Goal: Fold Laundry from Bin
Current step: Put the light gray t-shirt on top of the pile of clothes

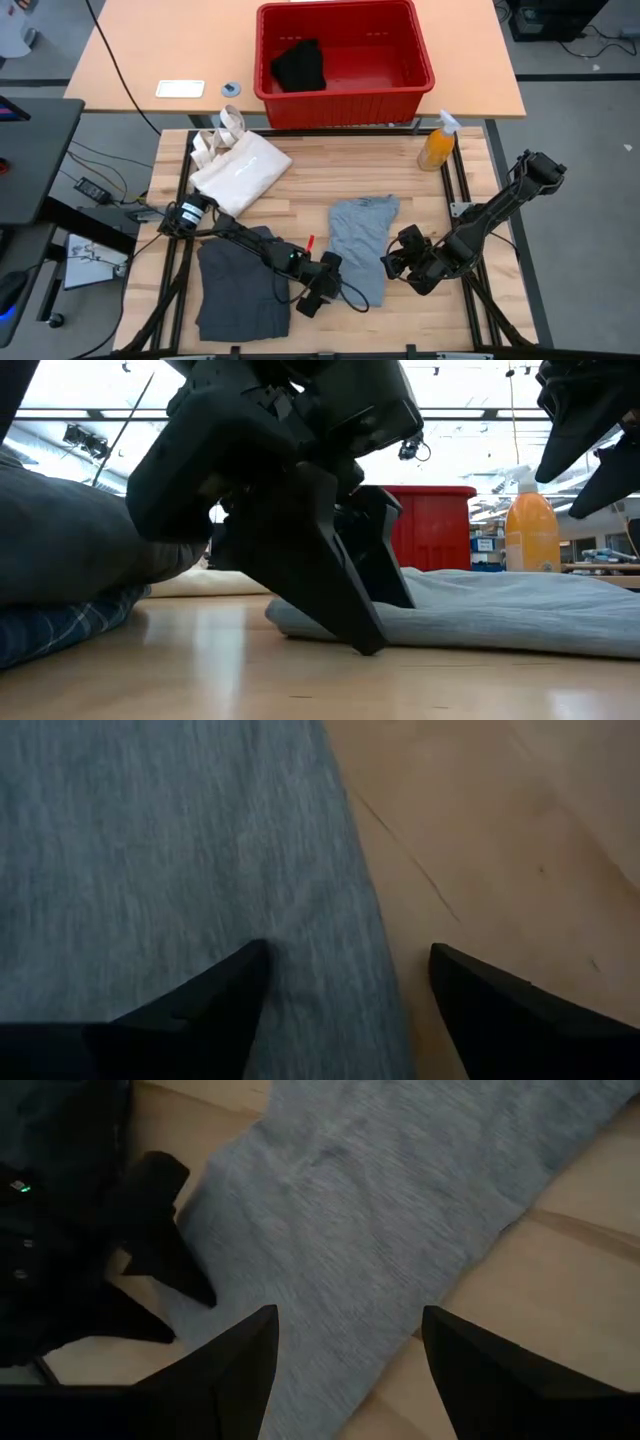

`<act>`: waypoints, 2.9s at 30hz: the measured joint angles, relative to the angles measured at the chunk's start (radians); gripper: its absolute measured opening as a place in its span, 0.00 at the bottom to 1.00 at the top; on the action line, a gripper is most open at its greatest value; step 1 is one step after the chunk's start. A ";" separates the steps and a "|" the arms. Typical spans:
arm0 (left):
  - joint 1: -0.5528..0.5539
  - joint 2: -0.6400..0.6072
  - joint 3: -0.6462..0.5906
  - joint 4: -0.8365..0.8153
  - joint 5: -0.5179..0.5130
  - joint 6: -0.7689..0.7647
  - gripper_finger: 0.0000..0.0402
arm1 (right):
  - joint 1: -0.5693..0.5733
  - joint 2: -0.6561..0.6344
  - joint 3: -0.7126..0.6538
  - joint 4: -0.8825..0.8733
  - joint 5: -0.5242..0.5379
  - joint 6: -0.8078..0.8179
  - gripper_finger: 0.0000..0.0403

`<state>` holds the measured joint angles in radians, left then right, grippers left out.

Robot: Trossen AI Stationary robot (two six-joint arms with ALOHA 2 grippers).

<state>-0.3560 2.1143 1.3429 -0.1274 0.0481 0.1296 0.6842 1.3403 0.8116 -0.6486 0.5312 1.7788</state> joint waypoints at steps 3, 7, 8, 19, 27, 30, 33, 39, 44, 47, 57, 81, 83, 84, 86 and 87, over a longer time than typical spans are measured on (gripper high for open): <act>0.000 0.000 0.000 -0.011 -0.009 -0.011 0.65 | 0.000 0.000 0.000 0.007 -0.001 0.000 0.63; 0.002 -0.004 -0.001 -0.010 -0.012 -0.010 0.44 | 0.000 -0.001 0.000 0.026 -0.001 -0.001 0.63; 0.003 -0.005 -0.001 -0.013 -0.015 -0.010 0.37 | 0.000 0.000 0.000 0.031 -0.001 -0.001 0.63; 0.058 -0.156 -0.007 -0.178 -0.028 -0.220 0.04 | 0.133 -0.015 0.000 0.288 0.018 0.097 0.63; 0.113 -0.278 -0.006 -0.183 -0.027 -0.343 0.03 | 0.201 0.143 -0.076 0.592 0.205 0.390 0.63; 0.122 -0.292 -0.006 -0.176 -0.027 -0.385 0.03 | 0.182 0.245 -0.129 0.858 0.281 0.428 0.64; 0.125 -0.305 -0.007 -0.194 -0.028 -0.429 0.03 | 0.171 0.356 -0.165 1.113 0.380 0.486 0.67; 0.124 -0.313 -0.005 -0.196 -0.027 -0.502 0.03 | 0.171 0.526 -0.174 1.470 0.426 0.426 0.75; 0.124 -0.313 -0.005 -0.207 -0.027 -0.535 0.03 | 0.172 0.501 -0.173 1.559 0.432 0.119 0.77; 0.126 -0.313 -0.005 -0.207 -0.027 -0.551 0.03 | 0.158 0.424 -0.160 1.534 0.459 -0.134 0.75; 0.189 -0.313 -0.005 -0.197 0.034 -0.739 0.03 | 0.086 0.304 0.164 0.840 0.240 -0.826 0.63; 0.231 -0.357 -0.005 -0.060 0.044 -0.865 0.03 | 0.043 0.311 -0.029 0.696 0.234 -0.242 0.52; 0.231 -0.357 -0.005 -0.055 0.046 -0.874 0.03 | 0.042 0.311 -0.072 0.700 0.241 -0.263 0.52; 0.231 -0.357 -0.005 -0.057 0.047 -0.876 0.03 | 0.041 0.313 -0.091 0.698 0.243 -0.275 0.52; 0.231 -0.357 -0.005 -0.059 0.047 -0.876 0.03 | 0.035 0.326 -0.129 0.701 0.253 -0.286 0.52; 0.231 -0.357 -0.005 -0.058 0.047 -0.877 0.03 | 0.031 0.334 -0.146 0.704 0.251 -0.286 0.52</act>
<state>-0.1252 1.7573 1.3384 -0.1854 0.0955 -0.7477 0.7155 1.6745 0.6657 0.0557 0.7827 1.4923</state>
